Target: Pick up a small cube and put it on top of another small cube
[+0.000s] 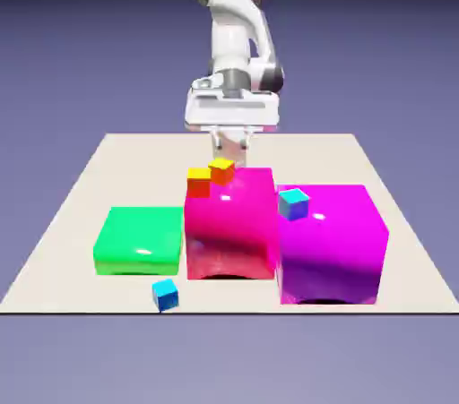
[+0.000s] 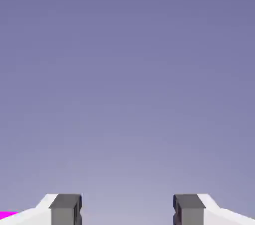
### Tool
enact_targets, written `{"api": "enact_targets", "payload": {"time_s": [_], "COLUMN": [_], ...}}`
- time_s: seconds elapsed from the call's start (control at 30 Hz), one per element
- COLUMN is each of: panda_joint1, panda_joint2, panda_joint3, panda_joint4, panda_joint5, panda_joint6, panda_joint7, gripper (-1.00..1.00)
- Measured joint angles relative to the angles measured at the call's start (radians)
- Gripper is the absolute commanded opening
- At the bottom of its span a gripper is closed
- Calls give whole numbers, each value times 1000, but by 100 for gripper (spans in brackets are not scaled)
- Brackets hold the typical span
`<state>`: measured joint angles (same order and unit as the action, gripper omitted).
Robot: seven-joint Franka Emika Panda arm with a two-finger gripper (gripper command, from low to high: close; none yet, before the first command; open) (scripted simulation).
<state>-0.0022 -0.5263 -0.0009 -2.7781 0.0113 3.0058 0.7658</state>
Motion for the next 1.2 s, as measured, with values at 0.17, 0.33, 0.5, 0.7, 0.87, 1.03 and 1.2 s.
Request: {"api": "enact_targets", "payload": {"time_s": [0.17,0.33,0.5,0.7,0.87,1.03,1.2], "panda_joint1": [-59,-118,-182,-248,-307,-325,-325], "panda_joint2": [181,362,544,761,942,1073,1094], "panda_joint3": [-4,-8,-12,-17,-20,-8,-4], "panda_joint4": [132,265,397,556,689,726,725], "panda_joint5": [47,94,141,198,245,278,285], "panda_joint6": [-129,-258,-388,-543,-672,-636,-613], "panda_joint7": [103,206,309,432,535,554,548], "gripper": [0,0,0,0,0,0,-100]}}
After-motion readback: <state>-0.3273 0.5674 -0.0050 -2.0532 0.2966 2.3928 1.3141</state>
